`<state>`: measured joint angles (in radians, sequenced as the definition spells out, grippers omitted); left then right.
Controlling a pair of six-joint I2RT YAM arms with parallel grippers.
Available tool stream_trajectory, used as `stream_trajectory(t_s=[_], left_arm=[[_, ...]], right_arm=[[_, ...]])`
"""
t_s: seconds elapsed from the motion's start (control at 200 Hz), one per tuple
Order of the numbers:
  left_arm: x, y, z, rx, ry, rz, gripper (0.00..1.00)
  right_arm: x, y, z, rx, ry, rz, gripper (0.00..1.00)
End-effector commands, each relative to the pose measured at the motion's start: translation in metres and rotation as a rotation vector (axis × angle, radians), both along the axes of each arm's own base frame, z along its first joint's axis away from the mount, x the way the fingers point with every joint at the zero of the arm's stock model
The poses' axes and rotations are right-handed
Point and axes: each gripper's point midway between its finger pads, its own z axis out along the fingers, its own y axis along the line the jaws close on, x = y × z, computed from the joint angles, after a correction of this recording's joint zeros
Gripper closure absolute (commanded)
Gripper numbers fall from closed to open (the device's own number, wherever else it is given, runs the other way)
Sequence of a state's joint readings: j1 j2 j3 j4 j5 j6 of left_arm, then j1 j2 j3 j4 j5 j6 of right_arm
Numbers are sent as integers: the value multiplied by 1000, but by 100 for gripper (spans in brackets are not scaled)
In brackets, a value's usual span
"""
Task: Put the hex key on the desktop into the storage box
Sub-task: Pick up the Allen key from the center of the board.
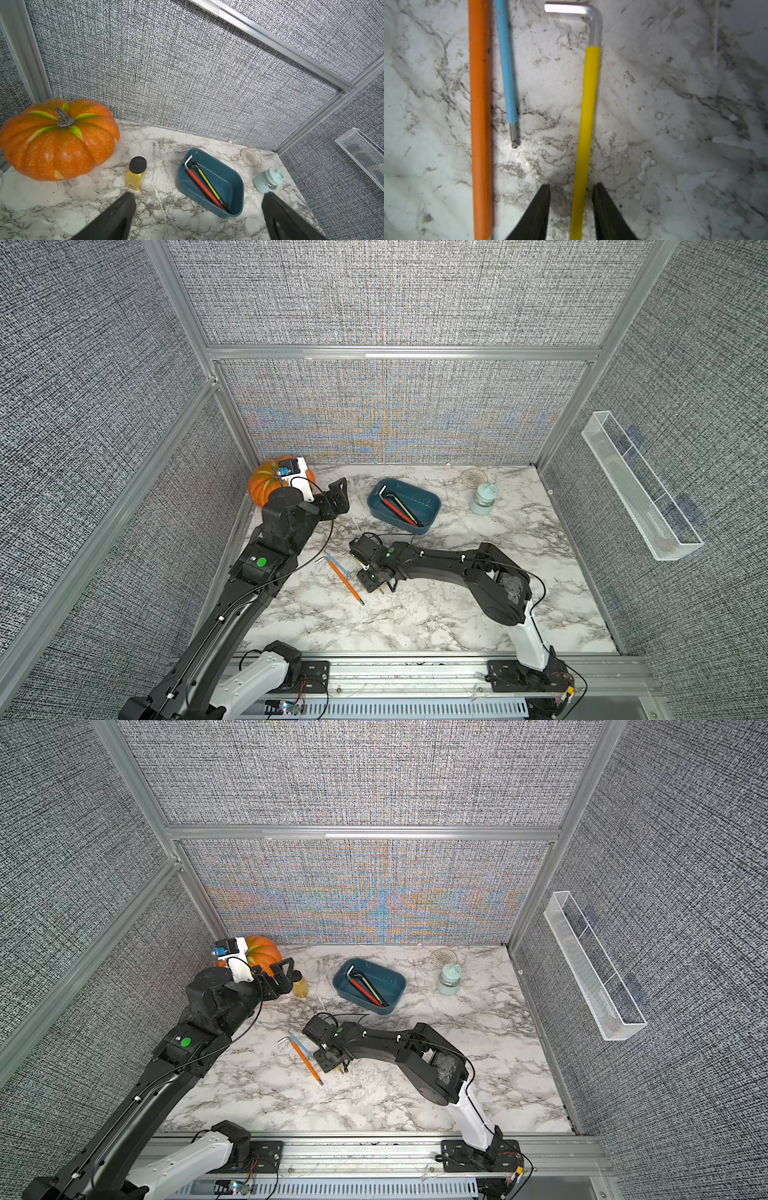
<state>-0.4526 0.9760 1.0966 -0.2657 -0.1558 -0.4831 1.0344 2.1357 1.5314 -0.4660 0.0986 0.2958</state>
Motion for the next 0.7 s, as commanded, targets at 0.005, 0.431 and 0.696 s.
stream_trajectory(t_s=[0.005,0.431,0.696], left_arm=[[1,-2,1,-12,-7,-6,0],[12,-45,-13,-60,81,-196,0],[16,-50,-7,-97,70,-222,0]], right_arm=[[0,-2,-6,-17,9,-9,74],[10,-39,-1,6,-29,-66,100],[47,-84,51,79,-128,-124,100]])
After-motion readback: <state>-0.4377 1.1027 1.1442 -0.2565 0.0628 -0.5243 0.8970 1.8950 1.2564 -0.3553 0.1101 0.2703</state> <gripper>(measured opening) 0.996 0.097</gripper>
